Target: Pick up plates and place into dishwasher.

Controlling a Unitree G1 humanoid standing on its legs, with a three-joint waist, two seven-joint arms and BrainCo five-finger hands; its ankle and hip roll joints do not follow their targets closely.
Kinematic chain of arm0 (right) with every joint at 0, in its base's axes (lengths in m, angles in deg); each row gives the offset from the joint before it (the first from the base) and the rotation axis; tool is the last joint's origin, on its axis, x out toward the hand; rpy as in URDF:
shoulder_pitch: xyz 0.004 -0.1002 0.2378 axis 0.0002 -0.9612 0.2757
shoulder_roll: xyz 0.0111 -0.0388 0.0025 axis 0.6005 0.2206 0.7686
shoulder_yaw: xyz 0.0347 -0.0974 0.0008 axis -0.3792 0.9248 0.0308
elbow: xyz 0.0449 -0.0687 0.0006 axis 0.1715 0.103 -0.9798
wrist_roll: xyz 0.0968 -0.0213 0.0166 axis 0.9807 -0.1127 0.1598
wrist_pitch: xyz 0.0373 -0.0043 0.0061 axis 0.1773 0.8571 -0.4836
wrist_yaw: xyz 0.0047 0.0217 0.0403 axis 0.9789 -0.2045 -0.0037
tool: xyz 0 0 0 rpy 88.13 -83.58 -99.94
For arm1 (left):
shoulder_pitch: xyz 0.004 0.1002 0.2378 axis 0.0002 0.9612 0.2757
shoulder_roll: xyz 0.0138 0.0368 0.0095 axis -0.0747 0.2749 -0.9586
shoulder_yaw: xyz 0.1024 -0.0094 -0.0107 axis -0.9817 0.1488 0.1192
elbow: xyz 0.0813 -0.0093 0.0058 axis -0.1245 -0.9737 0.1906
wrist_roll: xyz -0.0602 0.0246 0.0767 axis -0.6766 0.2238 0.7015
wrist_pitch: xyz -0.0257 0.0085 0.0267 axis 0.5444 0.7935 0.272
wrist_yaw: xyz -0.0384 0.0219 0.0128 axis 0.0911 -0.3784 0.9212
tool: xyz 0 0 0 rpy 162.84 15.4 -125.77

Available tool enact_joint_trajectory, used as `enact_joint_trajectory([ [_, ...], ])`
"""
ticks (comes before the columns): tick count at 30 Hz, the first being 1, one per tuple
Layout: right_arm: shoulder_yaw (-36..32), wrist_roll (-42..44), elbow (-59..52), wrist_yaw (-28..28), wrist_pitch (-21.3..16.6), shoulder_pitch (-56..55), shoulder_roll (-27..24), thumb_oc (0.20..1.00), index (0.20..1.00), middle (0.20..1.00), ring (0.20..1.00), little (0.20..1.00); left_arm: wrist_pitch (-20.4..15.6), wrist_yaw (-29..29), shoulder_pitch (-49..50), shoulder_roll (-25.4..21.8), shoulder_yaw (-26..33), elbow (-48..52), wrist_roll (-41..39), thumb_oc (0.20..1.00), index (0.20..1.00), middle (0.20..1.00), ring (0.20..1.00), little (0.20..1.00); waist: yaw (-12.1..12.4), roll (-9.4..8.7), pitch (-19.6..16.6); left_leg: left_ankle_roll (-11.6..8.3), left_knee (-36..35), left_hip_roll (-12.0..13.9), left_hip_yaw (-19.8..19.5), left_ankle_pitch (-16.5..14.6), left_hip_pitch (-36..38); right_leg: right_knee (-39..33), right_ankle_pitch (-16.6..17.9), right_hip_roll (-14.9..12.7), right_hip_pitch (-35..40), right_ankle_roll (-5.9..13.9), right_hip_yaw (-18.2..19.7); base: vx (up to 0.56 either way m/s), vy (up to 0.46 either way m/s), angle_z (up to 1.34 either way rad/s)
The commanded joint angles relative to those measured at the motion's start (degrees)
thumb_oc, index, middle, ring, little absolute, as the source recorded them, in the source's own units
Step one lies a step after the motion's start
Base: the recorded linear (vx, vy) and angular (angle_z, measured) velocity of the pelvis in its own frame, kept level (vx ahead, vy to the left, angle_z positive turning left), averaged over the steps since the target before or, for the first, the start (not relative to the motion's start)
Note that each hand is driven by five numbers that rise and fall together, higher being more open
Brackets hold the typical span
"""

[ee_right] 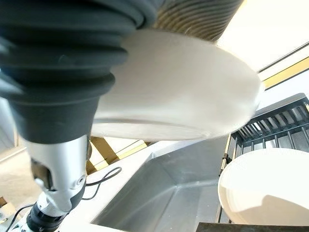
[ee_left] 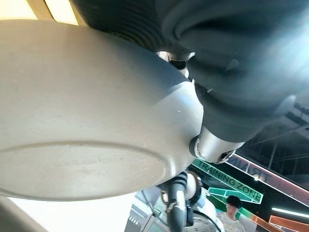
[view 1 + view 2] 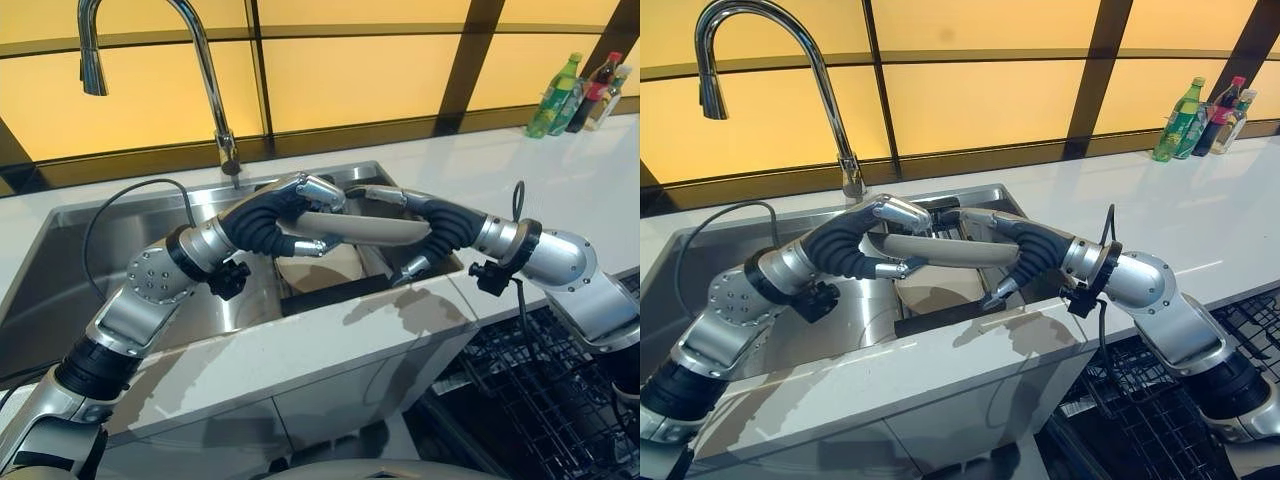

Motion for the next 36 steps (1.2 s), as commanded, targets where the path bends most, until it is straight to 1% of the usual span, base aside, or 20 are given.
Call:
enact_joint_trajectory([
  [1,-1.9,-0.4,0.0,1.0,-0.4,0.9,2.1,1.000,1.000,1.000,1.000,1.000,-2.8,-1.8,-1.6,2.8,3.2,2.1,-4.0,0.200,0.200,0.200,0.200,0.200,2.0,0.13,-2.0,2.46,2.7,-1.7,-1.9,-8.1,2.4,6.5,2.2,0.2,-7.7,1.03,-1.2,0.03,0.009,0.01],
  [4,-2.0,-1.7,-0.1,1.4,0.1,0.3,2.2,1.000,1.000,1.000,1.000,1.000,-2.1,-1.6,-1.5,3.1,3.6,2.6,-4.7,0.200,0.200,0.200,0.200,0.200,2.1,0.18,-2.0,2.42,2.6,-1.6,-2.0,-8.1,2.5,6.5,2.1,0.3,-7.5,1.04,-1.2,0.00,0.000,0.00],
  [7,-2.0,-0.8,-0.4,2.4,-0.6,0.4,2.3,1.000,1.000,1.000,1.000,1.000,-1.2,-1.3,-1.4,3.2,3.7,2.9,-6.3,0.200,0.200,0.200,0.200,0.200,2.2,0.11,-1.9,2.39,2.7,-1.5,-2.0,-8.1,2.5,6.5,2.0,0.3,-7.5,1.03,-1.3,0.00,-0.003,0.03],
  [11,-2.3,-0.3,-1.5,2.8,-1.3,0.3,3.4,1.000,1.000,1.000,1.000,1.000,-1.5,-0.5,-0.7,4.5,3.6,3.2,-7.1,0.200,0.200,0.200,0.200,0.200,2.3,-0.11,-1.6,2.49,2.9,-1.6,-2.3,-8.3,2.5,6.8,1.9,0.3,-7.6,1.03,-1.2,0.00,-0.009,0.09],
  [12,-1.9,-0.4,-1.4,3.3,-1.2,0.7,3.8,0.784,0.784,0.784,0.784,0.784,-1.3,-0.5,-0.8,4.9,3.4,3.2,-7.1,0.200,0.200,0.200,0.200,0.200,2.4,-0.12,-1.6,2.51,2.9,-1.6,-2.3,-8.3,2.5,6.8,1.9,0.3,-7.6,1.00,-1.2,0.01,-0.002,0.06],
  [13,-1.4,-0.5,-1.4,4.2,-1.1,1.1,4.3,0.332,0.332,0.332,0.332,0.332,-1.4,-0.5,-0.8,5.4,3.1,3.2,-6.8,0.200,0.200,0.200,0.200,0.200,2.4,-0.13,-1.6,2.55,3.0,-1.6,-2.3,-8.3,2.5,6.8,1.9,0.3,-7.5,0.96,-1.2,0.00,0.000,0.00],
  [14,-1.2,-0.1,-1.4,5.1,-1.2,1.3,4.7,0.200,0.200,0.200,0.200,0.200,-1.0,-0.8,-0.8,5.8,2.7,3.5,-6.6,0.200,0.200,0.200,0.200,0.200,2.5,-0.12,-1.6,2.58,3.0,-1.6,-2.4,-8.4,2.5,6.7,1.9,0.4,-7.5,0.92,-1.1,0.00,0.000,0.00],
  [17,-1.3,0.3,-1.3,5.8,-1.1,1.3,6.1,0.200,0.200,0.200,0.200,0.200,-0.8,-0.7,-0.6,6.6,2.4,3.3,-6.3,0.200,0.200,0.200,0.200,0.200,2.5,-0.11,-1.7,2.60,3.1,-1.7,-2.3,-8.5,2.5,6.7,1.9,0.4,-7.6,0.95,-1.1,0.00,0.000,0.00],
  [20,-1.7,0.5,-1.3,5.3,-0.7,0.6,6.7,0.200,0.200,0.200,0.200,0.200,-0.6,-0.7,-0.4,6.8,2.7,3.1,-6.6,0.200,0.200,0.200,0.200,0.200,2.3,-0.08,-1.9,2.57,3.0,-1.6,-1.9,-8.4,2.5,6.5,1.9,0.5,-7.5,0.93,-1.0,0.00,0.000,0.00],
  [23,-2.3,0.2,-1.4,4.7,-0.9,-0.8,6.6,0.200,0.200,0.200,0.200,0.200,-0.7,-0.8,-0.1,6.9,3.0,3.0,-6.7,0.200,0.200,0.200,0.200,0.200,2.1,-0.02,-1.9,2.51,3.0,-1.4,-1.7,-8.3,2.5,6.3,1.9,0.6,-7.5,0.88,-1.0,0.00,0.000,0.00],
  [34,-3.6,0.9,-1.0,6.2,-0.7,-2.7,7.2,0.200,0.200,0.200,0.200,0.200,-0.8,-1.5,0.2,7.5,3.1,3.2,-6.1,0.200,0.200,0.200,0.200,0.200,1.7,0.07,-1.8,2.21,2.9,-0.9,-1.1,-8.1,2.6,6.0,1.7,1.2,-7.3,0.39,-1.2,0.00,0.000,0.00],
  [36,-3.7,0.9,-0.8,7.2,-0.9,-2.6,7.3,0.200,0.200,0.200,0.200,0.200,-0.6,-1.7,0.2,7.5,3.2,3.1,-6.4,0.200,0.200,0.200,0.200,0.200,1.7,0.13,-1.8,2.11,2.9,-0.7,-1.0,-8.1,2.6,5.9,1.7,1.2,-7.1,0.32,-1.4,0.00,0.000,0.00],
])
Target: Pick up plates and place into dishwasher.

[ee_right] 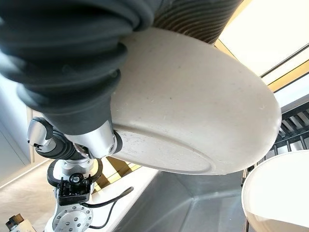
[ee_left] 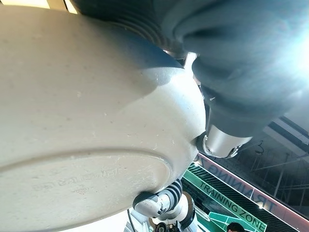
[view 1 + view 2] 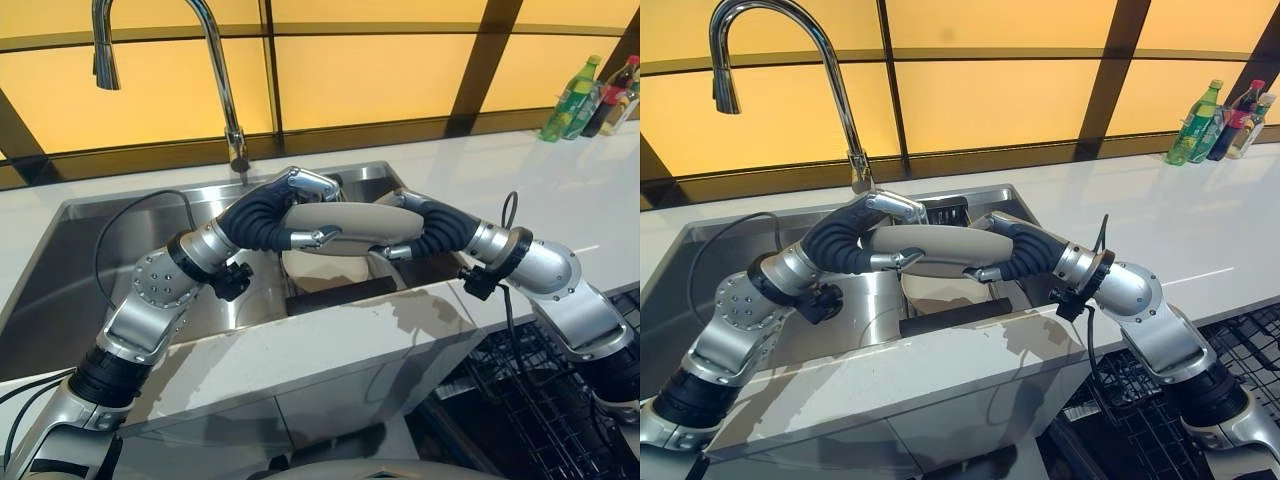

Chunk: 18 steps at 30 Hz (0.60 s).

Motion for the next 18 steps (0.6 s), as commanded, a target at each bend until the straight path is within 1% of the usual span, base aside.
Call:
enact_joint_trajectory([
  [1,-2.9,2.1,-0.3,4.7,-0.7,-0.2,1.9,0.200,0.200,0.200,0.200,0.200,-3.4,-2.3,-2.2,3.2,0.8,2.9,-4.2,0.200,0.200,0.200,0.200,0.200,1.0,0.38,-2.1,2.14,2.8,-0.4,0.1,-8.0,2.7,5.8,2.3,1.3,-7.6,0.37,-0.3,0.00,0.000,0.00],
  [2,-3.0,1.9,-0.1,5.9,-1.0,0.0,2.4,0.200,0.200,0.200,0.200,0.200,-2.8,-3.2,-2.2,3.3,0.8,2.9,-4.0,0.200,0.200,0.200,0.200,0.200,1.1,0.42,-2.1,2.06,2.8,-0.3,0.2,-8.0,2.7,5.7,2.3,1.3,-7.5,0.30,-0.5,0.00,0.000,0.00],
  [3,-3.2,1.9,0.0,6.4,-1.1,0.0,2.6,0.200,0.200,0.200,0.200,0.200,-2.7,-3.5,-2.1,3.4,0.9,2.9,-4.0,0.322,0.322,0.322,0.322,0.322,1.1,0.43,-2.1,2.04,2.9,-0.3,0.2,-8.0,2.7,5.6,2.3,1.3,-7.5,0.27,-0.5,0.00,0.000,0.00],
  [4,-3.6,1.9,0.3,7.9,-1.3,0.3,3.0,0.200,0.200,0.200,0.200,0.200,-2.3,-4.5,-2.0,3.6,1.2,2.5,-3.8,0.602,0.602,0.602,0.602,0.602,1.2,0.48,-2.1,1.98,2.9,-0.2,0.2,-8.0,2.7,5.6,2.2,1.3,-7.4,0.23,-0.7,0.00,0.000,0.00],
  [5,-3.9,1.8,0.5,8.7,-1.6,0.2,3.3,0.200,0.200,0.200,0.200,0.200,-2.3,-5.4,-1.8,3.7,1.5,2.2,-3.3,1.000,1.000,1.000,1.000,1.000,1.2,0.52,-2.1,1.92,2.9,-0.2,0.2,-8.0,2.7,5.6,2.2,1.3,-7.3,0.21,-0.7,0.00,0.000,0.00],
  [7,-5.4,1.7,0.8,9.8,-2.0,-0.5,3.7,0.200,0.200,0.200,0.200,0.200,-2.3,-8.0,-0.9,3.8,2.7,1.6,-2.3,1.000,1.000,1.000,1.000,1.000,1.3,0.59,-2.2,1.81,3.0,-0.1,0.2,-8.0,2.8,5.5,2.2,1.3,-7.2,0.19,-0.8,0.00,0.000,0.00],
  [12,-10.0,0.0,1.4,12.4,-3.1,-3.0,4.2,0.200,0.200,0.200,0.200,0.200,-1.6,-17.5,1.5,3.9,8.4,0.0,0.7,1.000,1.000,1.000,1.000,1.000,1.2,0.69,-2.6,1.51,3.1,0.2,0.6,-7.7,2.4,5.0,2.8,1.1,-7.5,0.26,-0.8,-0.02,-0.001,0.00],
  [16,-14.2,-1.2,1.6,15.0,-3.6,-5.3,4.0,0.200,0.200,0.200,0.200,0.200,-1.4,-23.1,3.6,3.4,13.1,-1.2,3.0,1.000,1.000,1.000,1.000,1.000,1.0,0.78,-2.9,1.32,3.1,0.3,0.7,-7.6,2.0,4.6,3.2,1.0,-7.8,0.37,-0.9,-0.02,-0.007,0.00],
  [18,-16.3,-1.2,1.6,16.3,-3.7,-6.3,3.6,0.200,0.200,0.200,0.200,0.200,-1.6,-24.6,4.7,3.2,15.4,-1.5,3.2,1.000,1.000,1.000,1.000,1.000,0.9,0.90,-3.0,1.25,2.9,0.4,0.9,-7.5,1.9,4.4,3.3,0.9,-8.1,0.45,-0.8,0.00,0.000,0.00],
])
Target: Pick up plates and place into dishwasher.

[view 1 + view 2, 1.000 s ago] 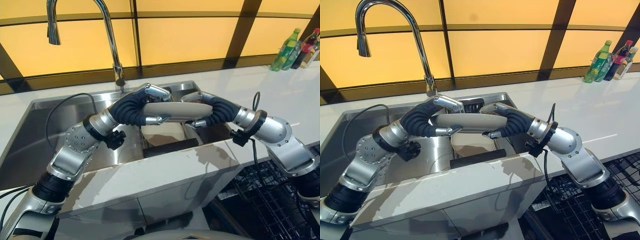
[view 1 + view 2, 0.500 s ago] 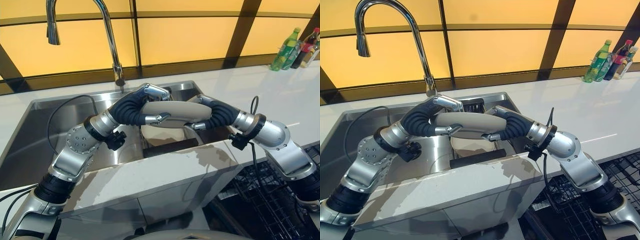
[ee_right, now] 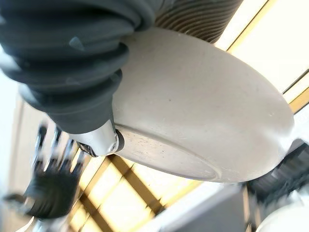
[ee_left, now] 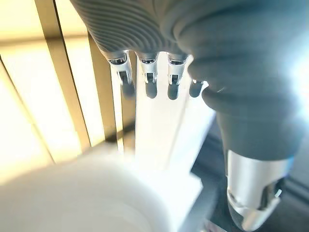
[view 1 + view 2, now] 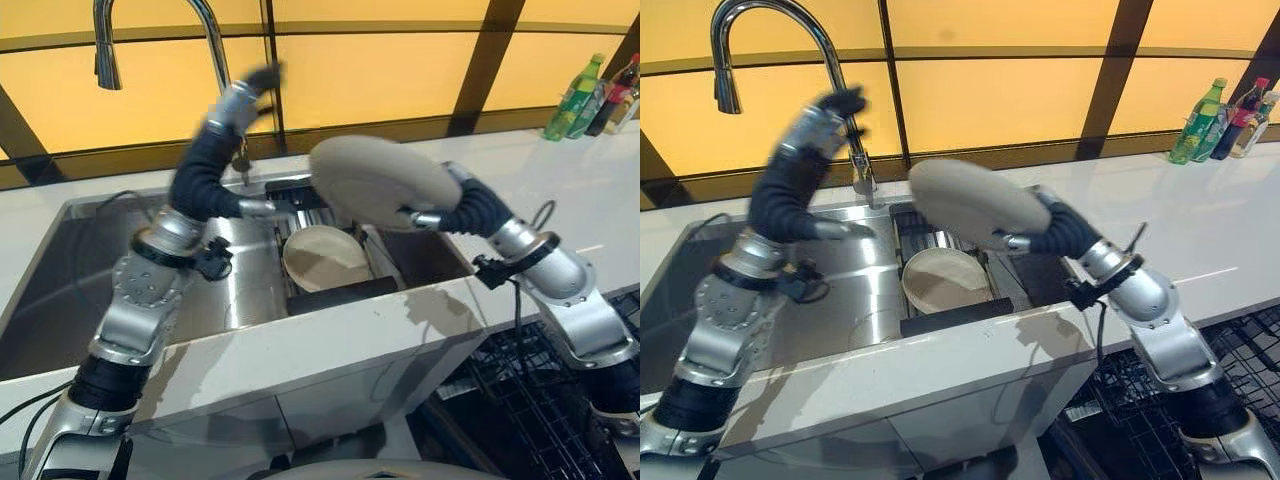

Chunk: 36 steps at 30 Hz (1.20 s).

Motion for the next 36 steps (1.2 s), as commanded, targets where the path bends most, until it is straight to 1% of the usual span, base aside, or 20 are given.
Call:
enact_joint_trajectory([
  [1,-5.2,-0.6,-1.0,4.5,-2.7,0.6,0.1,0.200,0.200,0.200,0.200,0.200,-2.0,-4.9,1.0,-1.1,3.8,-1.8,2.2,1.000,1.000,1.000,1.000,1.000,0.8,0.64,-3.3,1.33,2.8,0.3,0.9,-7.4,2.0,4.7,3.4,0.8,-8.3,0.55,-0.5,0.00,0.000,0.00],
  [6,-9.6,-2.6,0.1,7.5,-3.4,-2.2,0.1,0.200,0.200,0.200,0.200,0.200,-2.5,-8.0,2.8,-0.7,7.8,-2.8,2.2,1.000,1.000,1.000,1.000,1.000,-0.1,0.81,-3.4,1.25,2.6,0.4,1.5,-7.5,2.1,4.6,3.7,0.7,-8.7,0.82,0.3,0.00,0.008,-0.01],
  [7,-11.4,-2.8,0.3,8.7,-3.6,-3.6,-0.2,0.200,0.200,0.200,0.200,0.200,-2.4,-8.4,3.5,-0.8,9.1,-2.8,1.5,1.000,1.000,1.000,1.000,1.000,-0.6,0.81,-3.5,1.22,2.5,0.4,1.9,-7.6,2.1,4.5,3.8,0.6,-8.9,0.95,0.6,0.00,0.022,-0.03],
  [10,-14.0,-3.9,1.1,10.2,-3.5,-5.9,-0.3,0.200,0.200,0.200,0.200,0.200,-2.5,-8.5,4.1,-0.8,10.5,-3.5,0.6,1.000,1.000,1.000,1.000,1.000,-1.6,0.84,-3.5,1.23,2.4,0.7,3.0,-7.8,2.2,4.7,3.9,0.5,-9.5,1.20,1.4,0.00,0.026,-0.11],
  [14,-18.2,-4.7,1.3,13.2,-2.7,-9.6,-0.9,0.200,0.200,0.200,0.200,0.200,-1.0,-7.6,4.8,-1.1,11.9,-3.4,-0.4,1.000,1.000,1.000,1.000,1.000,-3.6,0.84,-3.3,1.39,2.1,0.9,4.8,-8.5,2.9,5.2,3.7,0.6,-10.1,1.68,3.0,0.02,0.023,-0.25],
  [17,-20.8,-4.8,1.1,13.5,-2.3,-12.1,-0.8,0.200,0.200,0.200,0.200,0.200,-0.3,-7.5,4.5,-0.7,12.3,-4.1,-0.4,1.000,1.000,1.000,1.000,1.000,-5.6,0.86,-2.9,1.72,1.8,0.8,6.1,-8.8,3.5,5.7,4.0,0.7,-10.8,2.10,4.6,0.00,0.034,-0.27],
  [18,-21.9,-4.8,1.1,13.8,-2.1,-13.2,-0.6,0.200,0.200,0.200,0.200,0.200,0.2,-7.5,4.3,-0.8,12.6,-4.4,-0.5,1.000,1.000,1.000,1.000,1.000,-6.7,0.91,-2.8,1.86,1.6,0.7,6.6,-9.0,3.7,5.7,4.3,0.7,-11.1,2.31,5.4,0.00,0.044,-0.37],
  [19,-22.5,-4.8,1.2,14.0,-2.0,-13.8,-0.6,0.200,0.200,0.200,0.200,0.200,0.4,-7.5,4.2,-0.8,12.6,-4.6,-0.6,1.000,1.000,1.000,1.000,1.000,-7.1,0.93,-2.7,1.93,1.5,0.6,7.1,-9.0,3.9,5.7,4.5,0.6,-11.3,2.47,5.9,0.00,0.047,-0.42],
  [22,-25.4,-5.9,1.5,15.2,-0.9,-16.6,-0.4,0.200,0.200,0.200,0.200,0.200,0.7,-7.0,3.8,-0.9,12.9,-5.7,-0.5,1.000,1.000,1.000,1.000,1.000,-9.4,0.97,-2.4,2.30,1.0,0.2,8.8,-9.3,4.5,5.7,5.5,0.4,-12.3,3.30,7.9,0.00,0.044,-0.38],
  [25,-28.4,-5.6,2.9,15.8,-1.6,-19.6,-0.2,0.200,0.200,0.200,0.200,0.200,0.7,-7.5,3.7,-1.4,13.0,-6.8,-0.4,1.000,1.000,1.000,1.000,1.000,-11.5,1.35,-1.8,2.73,0.5,0.0,10.2,-10.2,5.4,6.6,5.5,0.0,-13.2,4.32,9.2,0.04,0.062,-0.34],
  [27,-30.9,-4.8,3.7,15.9,-2.1,-22.1,0.7,0.200,0.200,0.200,0.200,0.200,1.1,-8.1,3.7,-1.7,13.3,-7.2,-0.2,1.000,1.000,1.000,1.000,1.000,-13.3,1.34,-1.1,3.04,0.2,-0.3,11.2,-10.7,5.8,7.6,6.8,-0.7,-14.4,5.40,10.0,-0.02,0.029,-0.35],
  [30,-33.4,-3.8,5.0,15.5,-2.7,-25.4,1.9,0.200,0.200,0.200,0.200,0.200,1.3,-8.1,3.6,-1.9,13.7,-7.5,-0.1,1.000,1.000,1.000,1.000,1.000,-14.8,1.20,-0.4,3.29,0.1,-0.8,12.3,-11.0,5.8,8.4,8.6,-1.5,-16.3,6.56,10.6,-0.04,0.016,-0.32],
  [32,-33.9,-3.7,6.2,15.2,-3.3,-27.0,2.6,0.200,0.200,0.200,0.200,0.200,1.3,-8.6,3.6,-2.3,13.7,-7.9,-0.1,1.000,1.000,1.000,1.000,1.000,-15.5,1.10,0.3,3.40,0.0,-1.0,13.0,-11.3,5.8,9.3,9.9,-1.9,-18.2,7.21,10.5,-0.04,0.003,-0.47],
  [33,-33.9,-4.4,7.3,15.1,-3.0,-27.7,2.9,0.200,0.200,0.200,0.200,0.200,1.2,-8.5,4.1,-2.3,14.0,-8.1,-0.2,1.000,1.000,1.000,1.000,1.000,-15.5,0.86,0.7,3.40,0.0,-1.1,13.6,-11.4,6.0,10.3,10.8,-2.4,-19.3,7.51,9.2,-0.05,-0.041,-0.43],
  [35,-32.8,-4.8,9.9,14.4,-3.0,-27.5,2.9,0.200,0.200,0.200,0.200,0.200,1.2,-9.0,5.8,-2.4,15.3,-7.9,0.5,1.000,1.000,1.000,1.000,1.000,-14.0,0.41,1.6,3.34,0.0,-0.7,16.1,-11.0,6.1,11.2,11.3,-4.2,-20.2,8.02,3.9,-0.08,-0.100,-0.64],
  [36,-31.7,-4.7,11.2,14.6,-2.4,-26.6,2.7,0.200,0.200,0.200,0.200,0.200,1.3,-9.1,6.6,-2.6,16.1,-7.6,0.7,1.000,1.000,1.000,1.000,1.000,-12.9,0.17,2.1,3.22,0.1,-0.4,17.3,-10.7,6.1,11.2,11.4,-5.0,-20.1,8.10,1.3,-0.13,-0.157,-1.08],
])
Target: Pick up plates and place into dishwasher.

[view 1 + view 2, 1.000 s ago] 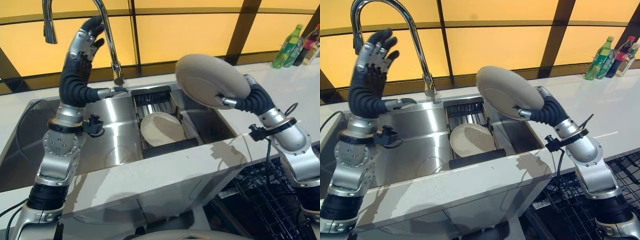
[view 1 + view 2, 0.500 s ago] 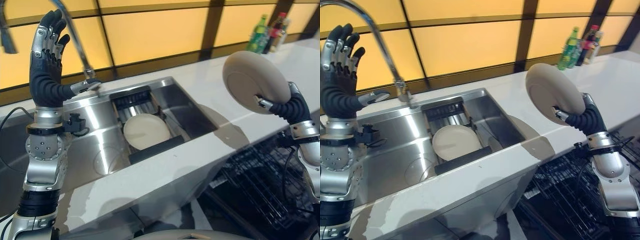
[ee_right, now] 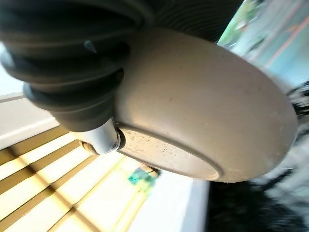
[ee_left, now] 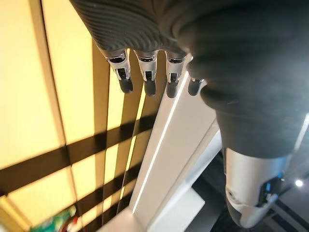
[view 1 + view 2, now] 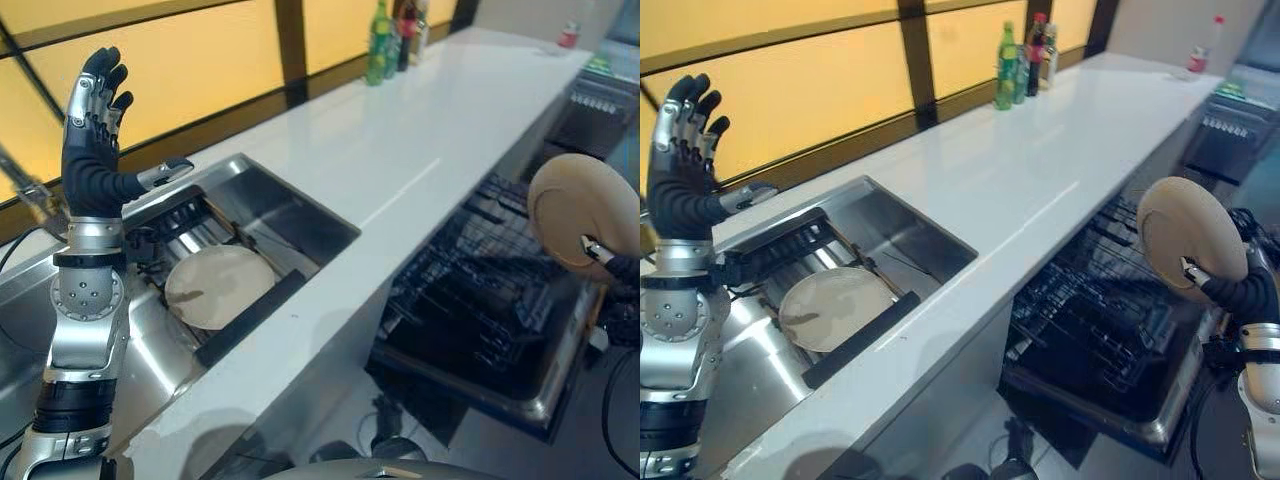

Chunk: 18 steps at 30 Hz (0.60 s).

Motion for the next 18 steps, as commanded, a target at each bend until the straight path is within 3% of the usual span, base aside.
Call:
enact_joint_trajectory([
  [1,-0.9,0.4,1.2,1.1,-1.6,3.8,-1.4,0.200,0.200,0.200,0.200,0.200,-1.4,-1.5,0.8,-2.7,3.8,-1.2,0.0,1.000,1.000,1.000,1.000,1.000,2.7,-1.24,-1.3,2.39,0.5,-1.3,-0.4,-6.0,1.4,4.6,8.8,-4.0,-7.7,5.51,-6.2,-0.16,-0.204,-1.13],
  [3,0.8,-0.7,2.8,2.8,0.9,5.3,-1.0,0.200,0.200,0.200,0.200,0.200,-1.5,-0.6,0.8,-3.0,4.6,-1.2,-0.5,1.000,1.000,1.000,1.000,1.000,4.0,-1.17,-0.7,2.61,0.9,-0.5,-0.4,-5.0,0.4,6.8,7.8,-3.7,-7.2,5.07,-5.4,-0.14,-0.218,-0.81],
  [5,2.0,-0.4,4.1,4.4,1.8,5.7,-0.1,0.200,0.200,0.200,0.200,0.200,-1.4,0.3,0.2,-3.2,5.1,-1.3,-0.8,1.000,1.000,1.000,1.000,1.000,5.6,-1.13,-0.8,2.12,1.3,0.1,-0.1,-3.7,-1.2,3.8,5.1,-3.6,-4.8,4.41,-6.9,-0.06,-0.237,-0.36],
  [8,2.9,0.5,4.4,5.9,3.6,4.8,1.1,0.200,0.200,0.200,0.200,0.200,-2.5,1.0,1.5,-3.7,5.7,-1.6,-2.0,1.000,1.000,1.000,1.000,1.000,6.7,-1.15,-0.4,0.74,1.8,1.4,-1.7,-2.7,-1.8,1.5,5.7,-3.7,-3.4,4.16,-7.6,0.03,-0.242,-0.05],
  [18,6.9,-0.6,11.0,-0.9,7.4,8.1,-0.1,0.200,0.200,0.200,0.200,0.200,-2.1,2.3,3.2,-2.2,5.3,-1.5,-0.5,1.000,1.000,1.000,1.000,1.000,7.8,1.09,0.7,-1.43,1.2,3.4,-4.7,-1.8,-2.6,-2.2,4.7,-2.0,-1.9,2.35,-8.5,0.03,-0.151,0.10],
])
